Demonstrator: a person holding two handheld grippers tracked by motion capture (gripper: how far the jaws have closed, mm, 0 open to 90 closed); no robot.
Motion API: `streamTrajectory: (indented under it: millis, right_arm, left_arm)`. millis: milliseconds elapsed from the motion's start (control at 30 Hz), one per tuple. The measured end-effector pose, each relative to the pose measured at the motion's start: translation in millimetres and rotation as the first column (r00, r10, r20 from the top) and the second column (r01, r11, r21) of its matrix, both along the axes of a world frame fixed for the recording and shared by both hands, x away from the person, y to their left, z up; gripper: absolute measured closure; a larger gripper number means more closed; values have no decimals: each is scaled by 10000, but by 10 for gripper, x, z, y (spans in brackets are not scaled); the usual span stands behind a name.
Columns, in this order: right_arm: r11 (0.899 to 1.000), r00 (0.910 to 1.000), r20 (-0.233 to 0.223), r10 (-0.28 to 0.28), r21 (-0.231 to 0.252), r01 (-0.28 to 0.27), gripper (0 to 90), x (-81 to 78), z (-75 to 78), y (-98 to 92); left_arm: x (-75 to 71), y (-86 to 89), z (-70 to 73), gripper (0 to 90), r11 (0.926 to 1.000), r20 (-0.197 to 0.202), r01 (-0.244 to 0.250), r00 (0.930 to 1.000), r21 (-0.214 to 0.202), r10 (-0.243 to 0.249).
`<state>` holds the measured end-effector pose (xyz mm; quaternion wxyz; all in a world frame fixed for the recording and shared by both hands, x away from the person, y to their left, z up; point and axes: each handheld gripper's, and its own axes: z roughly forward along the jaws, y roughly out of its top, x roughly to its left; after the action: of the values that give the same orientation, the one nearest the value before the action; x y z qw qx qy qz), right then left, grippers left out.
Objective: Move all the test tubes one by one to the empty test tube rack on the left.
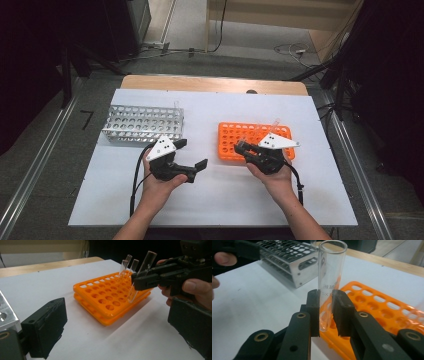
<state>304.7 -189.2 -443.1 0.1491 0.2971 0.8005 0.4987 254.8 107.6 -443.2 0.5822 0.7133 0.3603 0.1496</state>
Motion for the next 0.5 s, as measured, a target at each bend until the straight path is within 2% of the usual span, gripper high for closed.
streamTrajectory:
  millis: [233, 500]
  right_arm:
    - [9967, 9969, -128, 772, -238, -774, 738, -104, -25, 176]
    - [9878, 9890, -229, 1458, -523, -1469, 737, -223, -72, 374]
  left_arm:
    - [-34, -73, 42, 86, 9990, 92, 419, 9991, -142, -418]
    - [-70, -163, 70, 275, 9978, 166, 662, 9977, 53, -662]
